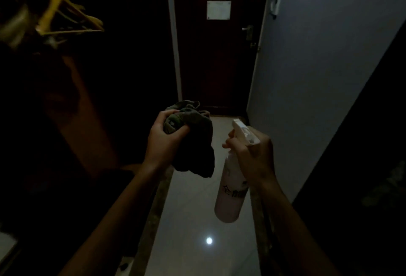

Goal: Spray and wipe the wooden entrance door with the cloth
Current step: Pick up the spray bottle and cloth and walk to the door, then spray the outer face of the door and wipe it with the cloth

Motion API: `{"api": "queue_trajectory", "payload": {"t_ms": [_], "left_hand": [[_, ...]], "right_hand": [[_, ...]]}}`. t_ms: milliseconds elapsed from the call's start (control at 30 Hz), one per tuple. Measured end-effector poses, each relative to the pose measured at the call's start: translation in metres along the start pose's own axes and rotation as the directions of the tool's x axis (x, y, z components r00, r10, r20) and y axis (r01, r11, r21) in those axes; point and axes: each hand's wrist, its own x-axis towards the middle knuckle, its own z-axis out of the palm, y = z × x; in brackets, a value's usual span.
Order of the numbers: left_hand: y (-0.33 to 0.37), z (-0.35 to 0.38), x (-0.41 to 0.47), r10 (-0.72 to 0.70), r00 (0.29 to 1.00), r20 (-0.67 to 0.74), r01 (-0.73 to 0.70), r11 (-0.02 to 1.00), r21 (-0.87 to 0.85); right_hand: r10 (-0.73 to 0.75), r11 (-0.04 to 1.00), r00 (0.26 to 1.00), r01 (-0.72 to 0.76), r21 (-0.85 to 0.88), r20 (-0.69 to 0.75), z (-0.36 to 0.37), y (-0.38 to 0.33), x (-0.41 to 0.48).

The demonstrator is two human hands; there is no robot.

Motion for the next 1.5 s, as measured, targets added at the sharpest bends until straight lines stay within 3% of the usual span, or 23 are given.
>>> {"api": "queue_trajectory", "payload": {"t_ms": [333, 600, 733, 933, 1100, 1333, 1500], "left_hand": [[-0.049, 0.086, 0.235, 0.03, 0.997, 0.073, -0.024, 0.996, -0.085], [-0.078, 0.148, 0.414, 0.065, 0.994, 0.087, -0.057, 0.994, -0.091], [-0.108, 0.19, 0.511, 0.07, 0.996, 0.06, -0.066, 0.995, -0.074], [-0.14, 0.224, 0.657, 0.008, 0.999, -0.04, -0.01, 0.999, -0.053], [-0.152, 0.23, 0.778, 0.045, 0.988, -0.149, -0.046, 0.999, -0.005], [-0.18, 0.222, 0.962, 0.117, 0.967, -0.226, -0.113, 0.993, 0.031], [-0.204, 0.21, 1.09, 0.119, 0.96, -0.255, -0.132, 0.991, -0.035]], "right_hand": [[-0.126, 0.982, 0.991, 0.117, -0.146, -0.053, 0.04, 0.062, 0.226], [-0.01, 1.0, 0.997, 0.011, 0.011, -0.082, 0.074, 0.135, 0.396], [-0.02, 0.998, 0.998, 0.024, 0.066, -0.057, 0.096, 0.188, 0.494], [-0.132, 0.99, 0.987, 0.136, -0.039, 0.087, 0.14, 0.242, 0.666], [-0.226, 0.972, 0.972, 0.229, -0.042, 0.068, 0.182, 0.266, 0.792], [-0.176, 0.982, 0.981, 0.17, 0.081, 0.075, 0.268, 0.314, 0.953], [-0.172, 0.977, 0.984, 0.163, 0.138, 0.055, 0.341, 0.337, 1.057]]}}
